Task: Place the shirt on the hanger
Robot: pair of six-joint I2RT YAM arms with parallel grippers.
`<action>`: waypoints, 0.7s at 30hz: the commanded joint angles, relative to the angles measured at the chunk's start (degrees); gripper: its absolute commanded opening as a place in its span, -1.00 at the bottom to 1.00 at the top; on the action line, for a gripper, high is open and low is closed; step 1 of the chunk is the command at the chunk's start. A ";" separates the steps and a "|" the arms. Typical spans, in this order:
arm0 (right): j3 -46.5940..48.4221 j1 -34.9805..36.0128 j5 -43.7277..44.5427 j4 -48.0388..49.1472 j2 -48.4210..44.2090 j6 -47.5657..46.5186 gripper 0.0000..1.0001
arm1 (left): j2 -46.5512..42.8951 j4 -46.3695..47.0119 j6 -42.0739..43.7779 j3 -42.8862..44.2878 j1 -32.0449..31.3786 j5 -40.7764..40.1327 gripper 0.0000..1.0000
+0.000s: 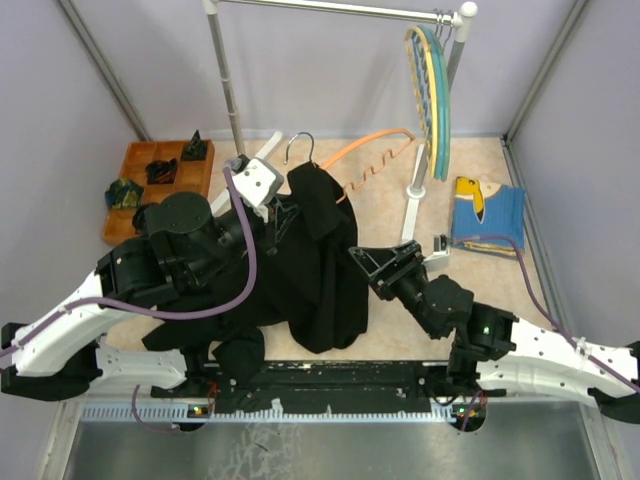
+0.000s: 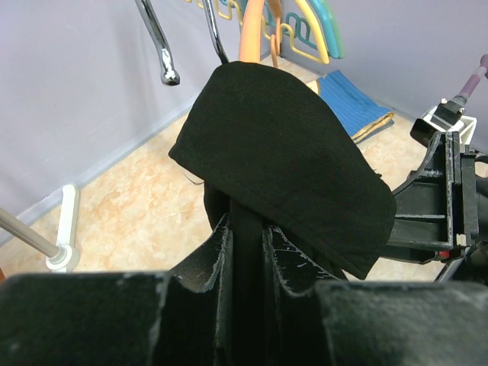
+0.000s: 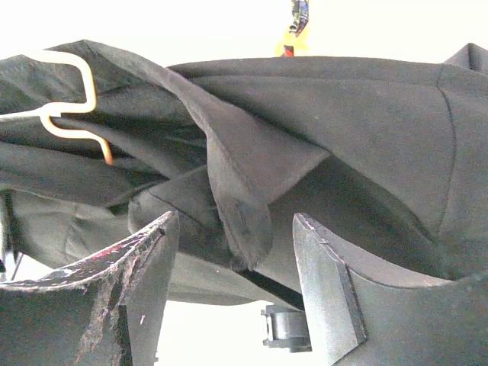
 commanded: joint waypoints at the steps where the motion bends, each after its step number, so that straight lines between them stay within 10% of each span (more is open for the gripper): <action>1: 0.23 0.54 5.12 6.21 0.34 5.30 0.23 | -1.47 5.26 0.56 0.50 0.11 -0.10 -1.00; 21: -0.82 0.49 -1.67 3.22 3.35 14.93 0.10 | -1.21 5.26 0.40 0.64 0.12 -0.07 -1.00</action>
